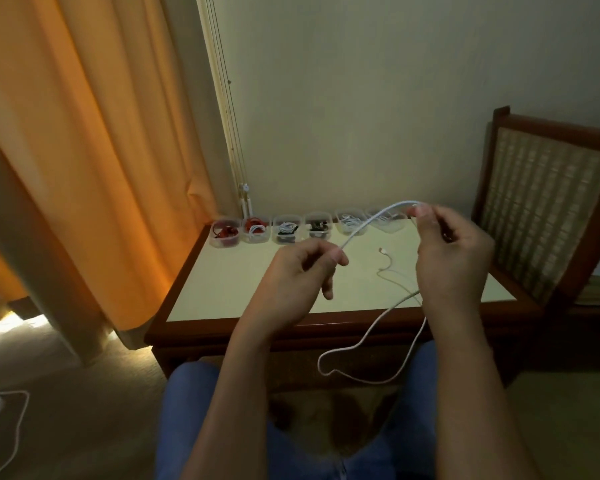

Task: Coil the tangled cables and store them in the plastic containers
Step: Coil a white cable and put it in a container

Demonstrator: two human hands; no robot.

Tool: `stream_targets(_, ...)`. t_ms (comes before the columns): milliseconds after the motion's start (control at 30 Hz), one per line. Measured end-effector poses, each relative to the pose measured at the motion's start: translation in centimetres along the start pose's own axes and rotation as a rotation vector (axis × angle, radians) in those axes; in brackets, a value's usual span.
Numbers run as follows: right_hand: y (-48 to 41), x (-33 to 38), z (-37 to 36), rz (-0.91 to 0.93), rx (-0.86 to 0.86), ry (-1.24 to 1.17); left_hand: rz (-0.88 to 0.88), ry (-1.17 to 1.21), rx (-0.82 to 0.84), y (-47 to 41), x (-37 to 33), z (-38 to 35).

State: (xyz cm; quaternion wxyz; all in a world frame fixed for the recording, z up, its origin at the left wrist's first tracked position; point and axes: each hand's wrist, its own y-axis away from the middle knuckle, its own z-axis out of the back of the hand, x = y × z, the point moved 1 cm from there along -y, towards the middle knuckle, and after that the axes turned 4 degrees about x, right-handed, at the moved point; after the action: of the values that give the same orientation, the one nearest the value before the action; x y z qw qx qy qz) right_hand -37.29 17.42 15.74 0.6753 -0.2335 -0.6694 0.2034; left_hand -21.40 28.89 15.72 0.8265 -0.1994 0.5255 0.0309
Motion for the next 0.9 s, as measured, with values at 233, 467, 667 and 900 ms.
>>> stream_targets(233,-0.2,-1.7,0.1,-0.107,-0.226,-0.034,0.05,-0.254,0.105,-0.2,0.0,-0.5)
stream_targets(467,-0.5,-2.8,0.3,-0.166,-0.006,0.089,-0.101,0.32,0.043,-0.9,-2.8,-0.2)
stream_targets(667,0.7,-2.5,-1.1,-0.103,0.504,0.212,-0.18,0.859,0.076,-3.6,-6.8,-1.0)
stream_targets(900,0.4,1.6,0.7,0.152,0.595,0.11,-0.283,0.363,-0.134,-5.6,-7.9,0.5)
